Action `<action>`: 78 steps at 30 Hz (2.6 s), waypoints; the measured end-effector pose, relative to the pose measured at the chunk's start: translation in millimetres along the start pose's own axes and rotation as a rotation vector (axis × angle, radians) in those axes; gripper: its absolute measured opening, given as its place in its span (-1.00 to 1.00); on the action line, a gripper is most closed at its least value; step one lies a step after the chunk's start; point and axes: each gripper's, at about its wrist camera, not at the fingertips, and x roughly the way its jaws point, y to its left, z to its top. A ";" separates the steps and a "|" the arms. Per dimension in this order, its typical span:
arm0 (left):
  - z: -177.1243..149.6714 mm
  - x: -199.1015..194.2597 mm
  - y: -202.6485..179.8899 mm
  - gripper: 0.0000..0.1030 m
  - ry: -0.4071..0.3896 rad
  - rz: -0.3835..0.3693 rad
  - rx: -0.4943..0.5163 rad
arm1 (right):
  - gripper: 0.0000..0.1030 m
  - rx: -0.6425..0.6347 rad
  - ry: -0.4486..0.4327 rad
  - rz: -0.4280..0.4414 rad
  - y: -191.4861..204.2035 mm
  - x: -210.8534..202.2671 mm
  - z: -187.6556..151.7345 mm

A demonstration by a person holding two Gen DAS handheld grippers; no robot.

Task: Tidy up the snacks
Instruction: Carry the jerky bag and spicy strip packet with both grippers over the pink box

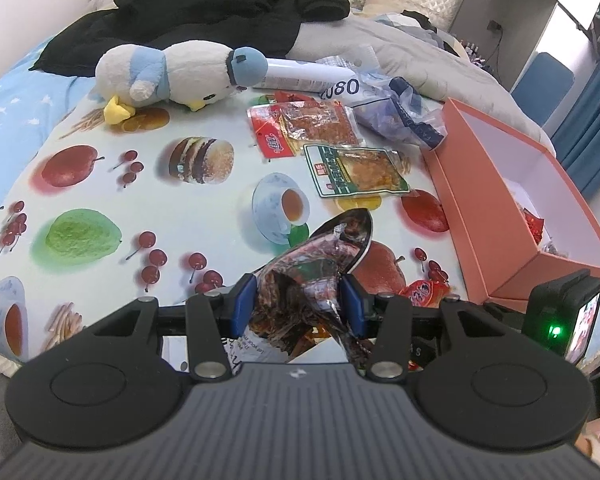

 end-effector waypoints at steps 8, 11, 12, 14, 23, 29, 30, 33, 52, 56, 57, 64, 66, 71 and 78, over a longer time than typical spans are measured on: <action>5.6 -7.2 -5.4 0.02 0.002 0.008 -0.002 | 0.01 0.068 0.015 0.020 -5.9 -14.4 3.0; 9.0 -10.5 -7.1 0.02 -0.002 0.008 -0.003 | 0.01 0.073 -0.003 0.028 -5.3 -28.7 5.5; 10.5 -11.8 -7.9 0.02 -0.004 0.007 -0.003 | 0.02 0.074 -0.011 0.030 -5.4 -34.9 7.3; 13.1 -16.1 -11.4 0.02 -0.010 0.004 0.000 | 0.02 0.078 -0.020 0.032 -6.0 -45.8 11.6; 25.6 -47.0 -33.7 0.02 -0.057 -0.018 0.013 | 0.02 0.095 -0.108 0.050 -12.0 -113.6 37.1; 31.9 -67.0 -55.9 0.02 -0.092 -0.054 0.022 | 0.02 0.113 -0.176 0.043 -20.0 -163.1 50.2; 32.6 -69.2 -60.4 0.02 -0.097 -0.059 0.025 | 0.02 0.122 -0.187 0.039 -22.9 -171.1 51.6; 35.6 -76.7 -75.4 0.02 -0.114 -0.083 0.036 | 0.02 0.141 -0.216 0.024 -33.6 -192.0 54.6; 33.9 -51.3 -207.2 0.02 -0.081 -0.253 0.214 | 0.02 0.282 -0.266 -0.124 -137.2 -254.0 37.4; 40.9 -29.4 -231.9 0.02 -0.040 -0.268 0.242 | 0.02 0.312 -0.258 -0.143 -158.2 -249.7 40.6; 44.6 -22.2 -236.6 0.02 -0.032 -0.270 0.246 | 0.02 0.313 -0.258 -0.149 -162.8 -247.0 42.4; 75.5 34.8 -270.6 0.02 0.030 -0.259 0.268 | 0.03 0.323 -0.218 -0.152 -197.8 -211.9 62.7; 85.7 53.1 -279.9 0.02 0.047 -0.262 0.280 | 0.03 0.324 -0.203 -0.152 -209.1 -196.0 73.0; 108.2 98.4 -304.5 0.02 0.059 -0.248 0.324 | 0.03 0.321 -0.161 -0.154 -234.5 -159.4 88.9; 121.1 151.5 -328.8 -0.06 0.119 -0.284 0.344 | 0.04 0.343 -0.082 -0.157 -265.4 -101.9 96.5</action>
